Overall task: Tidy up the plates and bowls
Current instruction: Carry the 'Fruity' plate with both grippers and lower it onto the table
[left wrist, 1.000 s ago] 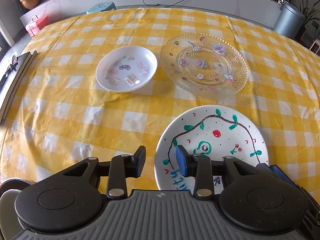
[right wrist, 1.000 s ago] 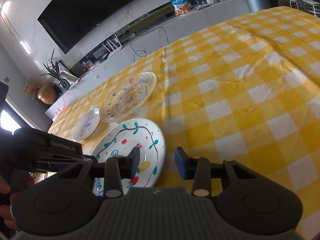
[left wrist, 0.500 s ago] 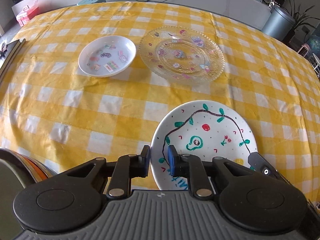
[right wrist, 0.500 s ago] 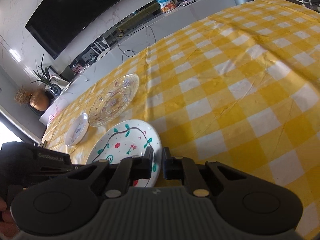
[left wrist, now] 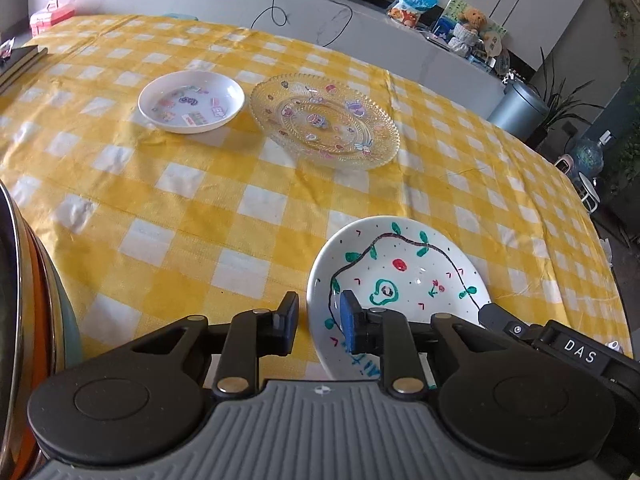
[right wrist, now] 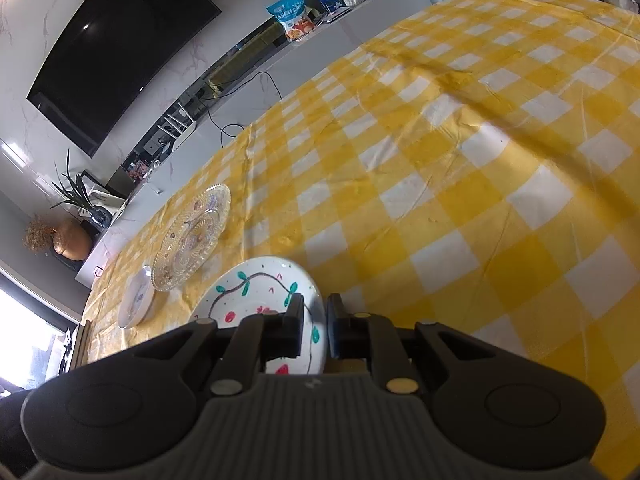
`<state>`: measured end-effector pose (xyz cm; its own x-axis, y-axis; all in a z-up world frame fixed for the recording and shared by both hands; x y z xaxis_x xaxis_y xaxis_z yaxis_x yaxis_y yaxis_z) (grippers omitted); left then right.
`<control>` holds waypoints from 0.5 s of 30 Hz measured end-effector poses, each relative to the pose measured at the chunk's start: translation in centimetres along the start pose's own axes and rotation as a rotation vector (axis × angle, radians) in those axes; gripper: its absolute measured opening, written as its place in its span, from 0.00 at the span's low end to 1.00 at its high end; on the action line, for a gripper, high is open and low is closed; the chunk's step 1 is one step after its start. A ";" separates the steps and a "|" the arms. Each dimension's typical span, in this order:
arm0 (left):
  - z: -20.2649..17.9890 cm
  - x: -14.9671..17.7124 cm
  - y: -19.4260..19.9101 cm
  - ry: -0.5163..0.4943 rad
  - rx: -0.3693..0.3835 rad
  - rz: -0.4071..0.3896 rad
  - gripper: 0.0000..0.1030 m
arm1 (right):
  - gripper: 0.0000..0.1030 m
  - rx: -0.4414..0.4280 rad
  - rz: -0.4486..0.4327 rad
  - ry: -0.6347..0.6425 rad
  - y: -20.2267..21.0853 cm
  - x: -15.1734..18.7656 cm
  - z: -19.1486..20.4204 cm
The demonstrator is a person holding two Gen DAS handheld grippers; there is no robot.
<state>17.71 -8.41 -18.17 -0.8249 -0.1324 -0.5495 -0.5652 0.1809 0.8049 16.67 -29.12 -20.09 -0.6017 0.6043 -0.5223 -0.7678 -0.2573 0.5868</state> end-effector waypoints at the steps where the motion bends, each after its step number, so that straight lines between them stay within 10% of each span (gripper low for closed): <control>1: -0.1 0.0 -0.1 -0.006 0.010 -0.007 0.24 | 0.12 0.002 -0.002 0.002 0.0 0.0 0.0; 15: -0.4 0.9 1.7 -0.044 0.035 -0.061 0.18 | 0.06 0.032 0.011 0.035 1.6 0.2 0.4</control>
Point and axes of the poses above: each gripper's, at about its wrist camera, not at the fingertips, and y roughly against the way its jaws point, z to its left, x to its underside, the point moved 8 cm from there along -y, roughly the way its jaws point, and after that the axes turned 4 degrees about -x, right-handed, at the moved point
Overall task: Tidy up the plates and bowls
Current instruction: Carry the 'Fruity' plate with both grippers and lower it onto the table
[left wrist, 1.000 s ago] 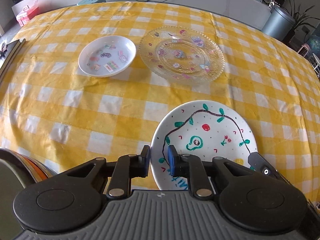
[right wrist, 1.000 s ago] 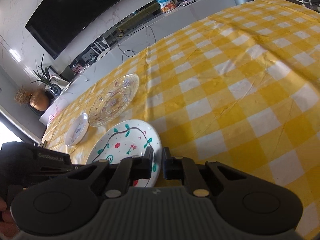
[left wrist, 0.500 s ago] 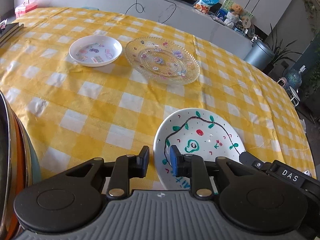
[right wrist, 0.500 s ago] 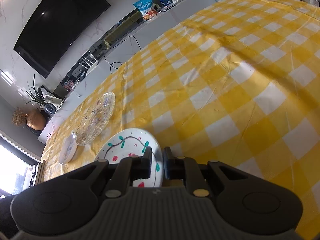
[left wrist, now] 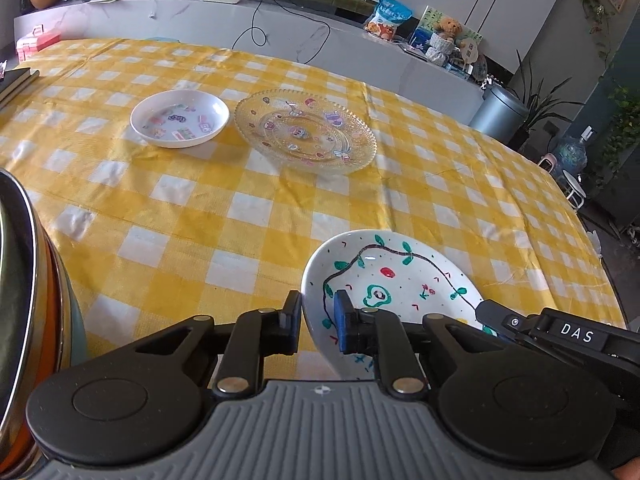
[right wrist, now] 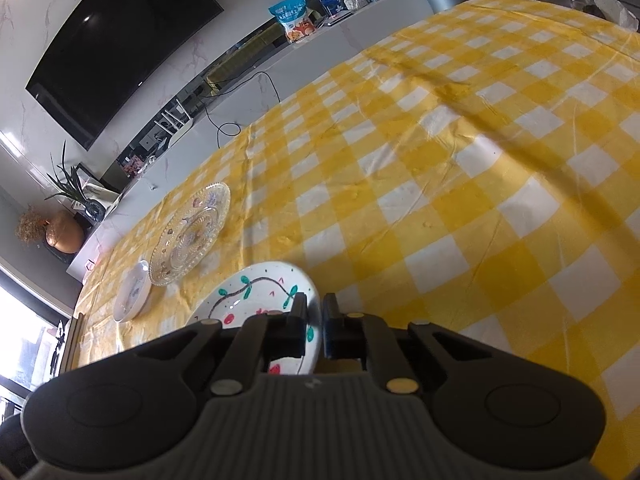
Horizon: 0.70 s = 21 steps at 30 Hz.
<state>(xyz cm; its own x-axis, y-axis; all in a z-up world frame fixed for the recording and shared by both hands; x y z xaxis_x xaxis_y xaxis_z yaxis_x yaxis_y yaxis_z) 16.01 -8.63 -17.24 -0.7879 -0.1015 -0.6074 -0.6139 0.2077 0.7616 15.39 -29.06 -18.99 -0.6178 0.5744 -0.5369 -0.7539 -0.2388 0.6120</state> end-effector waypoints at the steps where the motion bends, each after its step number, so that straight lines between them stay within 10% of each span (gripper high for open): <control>1: 0.0 0.1 0.3 -0.004 0.001 -0.002 0.18 | 0.06 -0.002 0.005 -0.004 0.2 0.1 -0.1; 21: 1.3 3.4 4.2 -0.050 0.014 -0.026 0.18 | 0.06 0.029 0.070 0.027 4.9 5.4 0.5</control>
Point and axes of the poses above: each gripper's, at about its wrist camera, not at the fingertips, and y roughly against the way its jaws point, z to its left, x to its underside, the point moved 8 cm from there along -y, roughly the way its jaws point, and after that the axes turned 4 degrees about -x, right-handed, at the moved point
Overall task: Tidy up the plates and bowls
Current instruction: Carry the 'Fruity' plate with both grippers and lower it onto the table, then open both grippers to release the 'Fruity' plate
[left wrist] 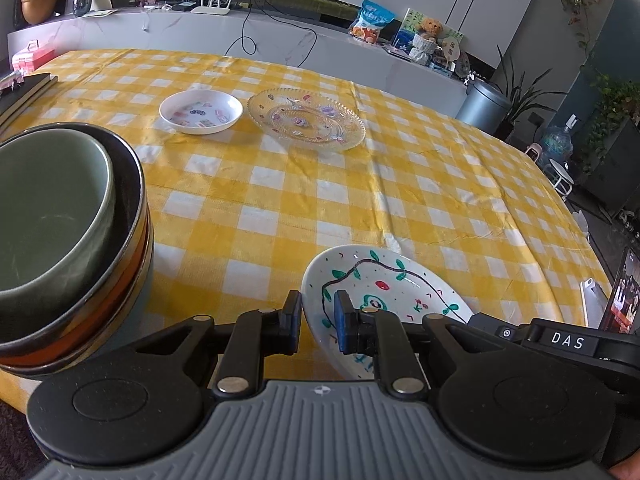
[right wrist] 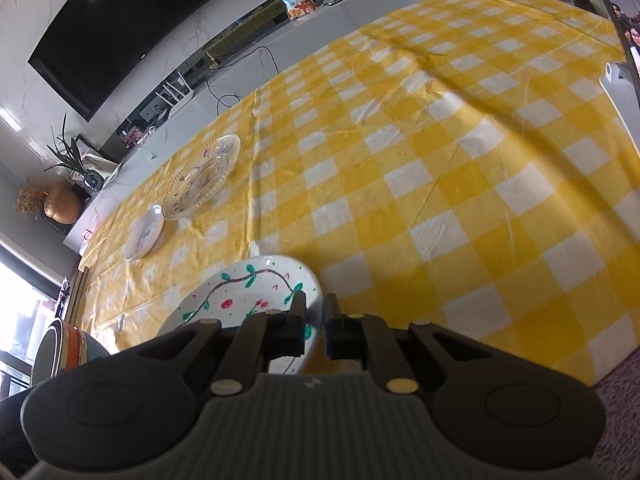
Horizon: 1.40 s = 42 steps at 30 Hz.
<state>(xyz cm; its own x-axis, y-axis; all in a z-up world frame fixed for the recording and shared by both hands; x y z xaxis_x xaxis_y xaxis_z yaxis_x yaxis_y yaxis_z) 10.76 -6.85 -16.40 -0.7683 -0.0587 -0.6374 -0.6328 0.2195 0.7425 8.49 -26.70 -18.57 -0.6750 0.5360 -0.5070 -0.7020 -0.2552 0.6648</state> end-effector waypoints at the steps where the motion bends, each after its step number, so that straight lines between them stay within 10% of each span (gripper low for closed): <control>1: 0.1 0.2 -0.1 -0.002 -0.002 0.000 0.18 | 0.06 0.004 -0.002 0.003 0.0 0.2 0.0; 23: 0.5 1.6 -0.8 -0.061 -0.010 0.019 0.19 | 0.15 0.121 -0.073 0.249 -0.2 1.7 2.0; 42: -0.6 -1.3 2.5 -0.112 -0.001 0.056 0.34 | 0.73 0.146 -0.116 0.302 2.0 -0.1 4.4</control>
Point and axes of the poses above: each gripper's, at about its wrist camera, not at the fingertips, and y roughly against the way its jaws point, z to its left, x to its underside, the point moved 8 cm from there along -y, roughly the way its jaws point, and after that the axes turned 4 degrees about -x, right-handed, at the moved point
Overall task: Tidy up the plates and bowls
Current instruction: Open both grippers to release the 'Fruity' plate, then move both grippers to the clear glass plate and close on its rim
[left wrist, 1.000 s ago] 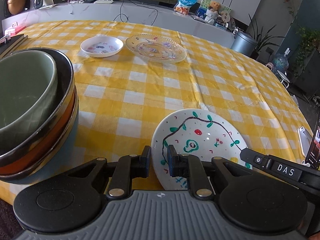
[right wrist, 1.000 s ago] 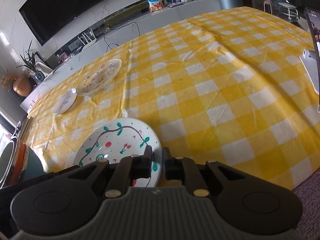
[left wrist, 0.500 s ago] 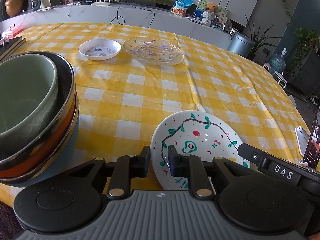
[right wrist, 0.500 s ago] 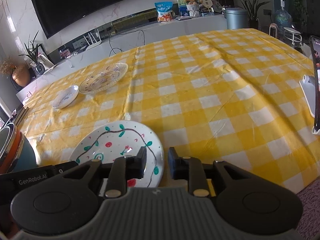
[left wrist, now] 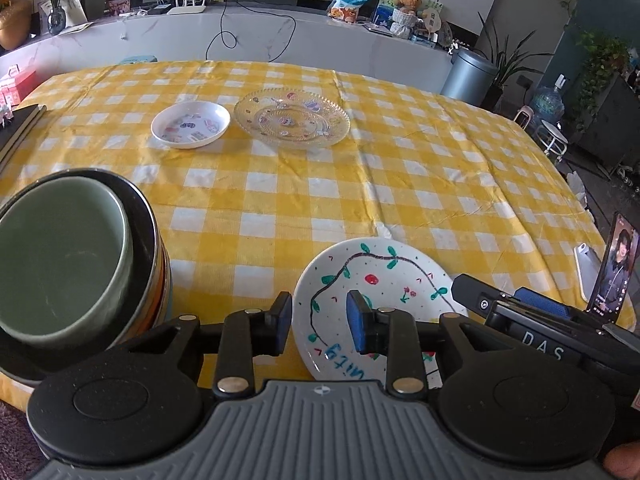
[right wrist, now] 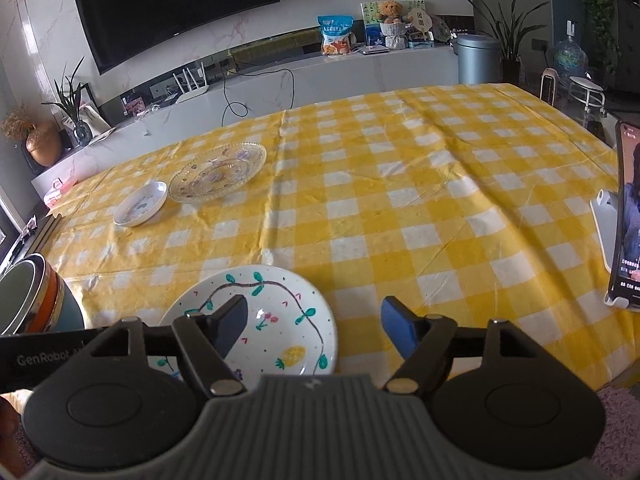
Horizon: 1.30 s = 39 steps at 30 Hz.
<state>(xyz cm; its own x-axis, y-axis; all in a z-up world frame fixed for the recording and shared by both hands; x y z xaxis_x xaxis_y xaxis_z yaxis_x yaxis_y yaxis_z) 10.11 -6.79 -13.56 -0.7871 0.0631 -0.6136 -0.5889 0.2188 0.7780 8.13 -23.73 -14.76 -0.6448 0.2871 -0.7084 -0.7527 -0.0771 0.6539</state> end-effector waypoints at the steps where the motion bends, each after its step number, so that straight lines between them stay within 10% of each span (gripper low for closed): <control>1: 0.1 -0.4 0.2 0.003 -0.005 -0.003 0.35 | 0.73 -0.001 -0.007 -0.006 0.1 -0.2 0.0; 13: 1.8 -5.8 0.7 -0.031 0.004 0.044 0.44 | 0.73 -0.020 -0.070 -0.015 -0.5 -3.8 0.8; 23: 5.0 -12.0 -0.2 -0.069 0.016 0.115 0.47 | 0.76 -0.136 0.052 -0.113 -4.4 -6.7 2.0; 39: 7.2 -19.7 -11.4 -0.159 0.001 0.153 0.55 | 0.66 -0.214 0.181 -0.279 -12.5 -10.3 3.3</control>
<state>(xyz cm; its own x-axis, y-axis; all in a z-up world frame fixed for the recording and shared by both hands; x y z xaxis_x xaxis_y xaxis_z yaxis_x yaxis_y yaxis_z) 33.66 -3.54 -11.30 -0.8284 0.2481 -0.5022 -0.4647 0.1964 0.8634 24.61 -22.61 -14.78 -0.7307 0.4971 -0.4679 -0.6600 -0.3389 0.6705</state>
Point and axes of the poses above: each gripper's, at about its wrist camera, not at the fingertips, and y roughly against the way its jaws point, z to its left, x to its underside, the point moved 8 cm from there along -y, roughly the way its jaws point, and after that the axes turned 4 degrees about -x, right-handed, at the moved point
